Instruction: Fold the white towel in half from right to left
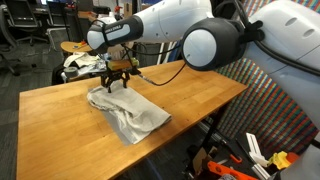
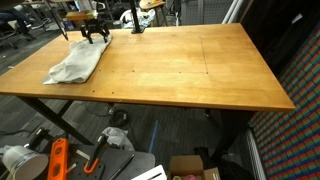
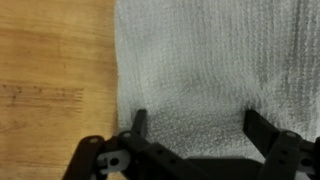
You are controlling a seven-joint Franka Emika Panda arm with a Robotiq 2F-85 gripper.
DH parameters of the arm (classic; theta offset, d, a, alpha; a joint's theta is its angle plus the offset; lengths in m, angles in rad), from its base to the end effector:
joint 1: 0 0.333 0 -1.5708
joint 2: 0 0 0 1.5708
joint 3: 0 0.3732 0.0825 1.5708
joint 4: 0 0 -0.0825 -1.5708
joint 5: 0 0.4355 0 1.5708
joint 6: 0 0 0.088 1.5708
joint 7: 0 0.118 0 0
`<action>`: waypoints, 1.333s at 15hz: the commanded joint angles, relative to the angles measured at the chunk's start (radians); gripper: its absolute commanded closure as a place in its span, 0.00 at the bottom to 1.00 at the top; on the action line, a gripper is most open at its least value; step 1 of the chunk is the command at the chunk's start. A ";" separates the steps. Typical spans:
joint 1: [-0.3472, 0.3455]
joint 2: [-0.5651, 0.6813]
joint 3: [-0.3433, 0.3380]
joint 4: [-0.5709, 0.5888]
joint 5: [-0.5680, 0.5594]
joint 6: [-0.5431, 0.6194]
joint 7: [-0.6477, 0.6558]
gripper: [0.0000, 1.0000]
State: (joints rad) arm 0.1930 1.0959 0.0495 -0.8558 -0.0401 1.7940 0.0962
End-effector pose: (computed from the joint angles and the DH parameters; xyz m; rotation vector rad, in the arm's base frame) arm 0.8525 0.1881 0.2151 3.1062 0.2098 -0.2431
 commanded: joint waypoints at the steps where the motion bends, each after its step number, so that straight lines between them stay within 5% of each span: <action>1: -0.021 -0.010 -0.002 -0.022 0.000 0.020 -0.025 0.00; 20: -0.115 -0.016 -0.033 -0.050 -0.007 0.202 0.081 0.00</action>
State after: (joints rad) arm 0.0812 1.0959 0.0334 -0.8805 -0.0399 1.9552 0.1487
